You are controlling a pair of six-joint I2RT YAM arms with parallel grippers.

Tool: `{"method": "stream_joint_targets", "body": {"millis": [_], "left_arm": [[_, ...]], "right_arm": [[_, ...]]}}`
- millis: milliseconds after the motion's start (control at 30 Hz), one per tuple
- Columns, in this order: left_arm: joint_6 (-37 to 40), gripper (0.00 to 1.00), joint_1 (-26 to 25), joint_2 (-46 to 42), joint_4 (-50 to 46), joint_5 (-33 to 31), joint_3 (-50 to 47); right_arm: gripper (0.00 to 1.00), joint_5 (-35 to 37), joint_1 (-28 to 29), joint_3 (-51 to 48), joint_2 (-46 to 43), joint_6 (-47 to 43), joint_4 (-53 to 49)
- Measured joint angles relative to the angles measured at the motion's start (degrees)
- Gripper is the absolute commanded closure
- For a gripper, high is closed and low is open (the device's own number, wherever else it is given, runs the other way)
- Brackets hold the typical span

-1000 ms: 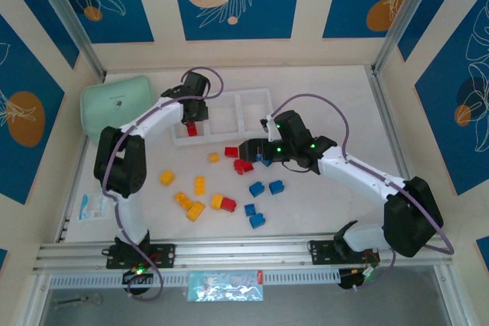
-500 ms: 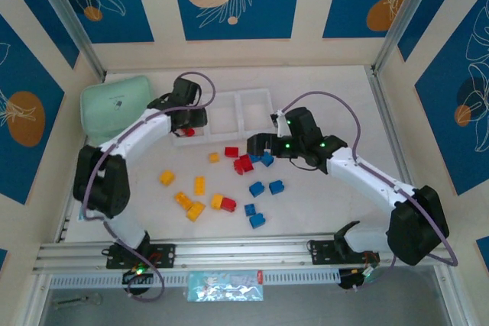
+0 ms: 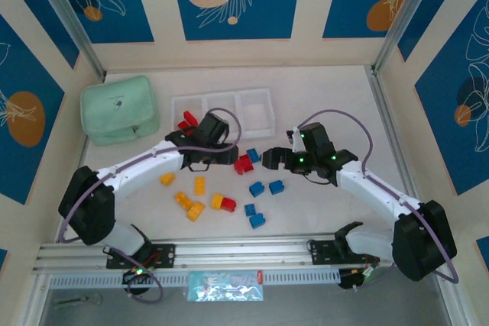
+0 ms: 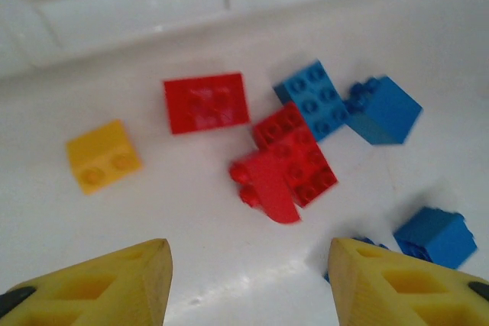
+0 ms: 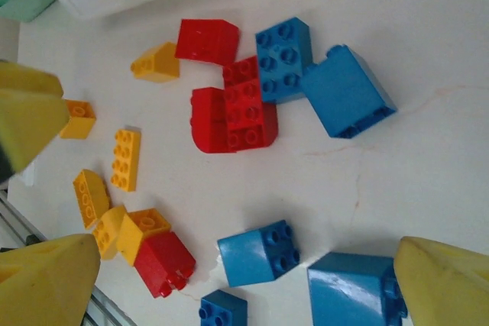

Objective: Sort the legos into containers by color
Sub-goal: Pick up the lego from the center of the table.

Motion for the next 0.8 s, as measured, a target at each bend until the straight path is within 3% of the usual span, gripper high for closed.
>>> {"method": "stream_joint_targets", "body": {"millis": [367,800], "left_arm": [[-6.05,0.4,-4.2,11.76,2.73,-0.72,0.72],[-8.2,0.53,-4.24,17.35,5.31,-3.72,3.1]], "right_arm": [[0.01,-1.29,-2.58,-2.16,-1.31,0.0,-0.33],[0.01,-2.34,-3.1,-2.19,-1.42,0.0,0.17]]}}
